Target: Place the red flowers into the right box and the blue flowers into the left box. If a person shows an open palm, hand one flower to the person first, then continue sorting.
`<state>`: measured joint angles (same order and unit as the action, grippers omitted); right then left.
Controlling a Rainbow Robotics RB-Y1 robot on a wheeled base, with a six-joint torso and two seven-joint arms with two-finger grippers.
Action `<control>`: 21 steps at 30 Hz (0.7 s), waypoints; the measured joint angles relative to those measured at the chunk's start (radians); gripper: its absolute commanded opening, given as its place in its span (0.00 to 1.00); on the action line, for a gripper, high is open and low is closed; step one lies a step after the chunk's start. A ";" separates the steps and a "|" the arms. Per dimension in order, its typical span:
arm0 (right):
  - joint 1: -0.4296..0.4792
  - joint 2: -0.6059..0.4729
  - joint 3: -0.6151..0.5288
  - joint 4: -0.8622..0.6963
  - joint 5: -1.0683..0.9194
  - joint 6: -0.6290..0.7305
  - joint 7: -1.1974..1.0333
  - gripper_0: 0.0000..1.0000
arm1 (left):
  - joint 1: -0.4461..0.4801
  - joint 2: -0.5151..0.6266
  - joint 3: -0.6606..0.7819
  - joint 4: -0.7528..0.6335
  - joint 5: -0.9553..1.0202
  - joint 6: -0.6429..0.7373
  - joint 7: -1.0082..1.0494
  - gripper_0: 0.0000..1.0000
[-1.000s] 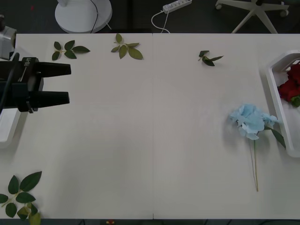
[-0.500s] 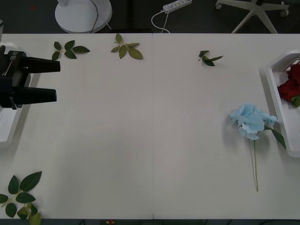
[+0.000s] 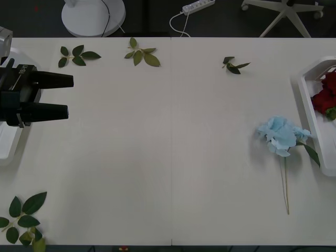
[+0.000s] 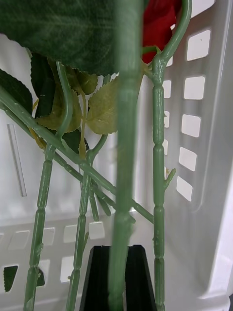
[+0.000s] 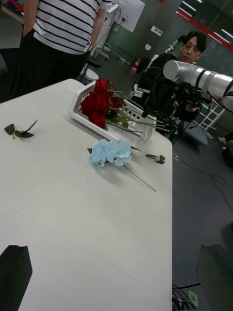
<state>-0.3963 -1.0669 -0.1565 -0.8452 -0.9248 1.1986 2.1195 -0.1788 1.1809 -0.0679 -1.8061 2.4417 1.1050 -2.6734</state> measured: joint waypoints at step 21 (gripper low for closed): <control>-0.001 -0.015 -0.080 -0.058 -0.147 0.118 0.000 0.85 | 0.000 0.000 0.000 0.000 0.000 0.000 0.000 1.00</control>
<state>-0.3977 -1.0821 -0.2360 -0.9028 -1.0718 1.3167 2.1194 -0.1788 1.1809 -0.0680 -1.8063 2.4419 1.1050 -2.6734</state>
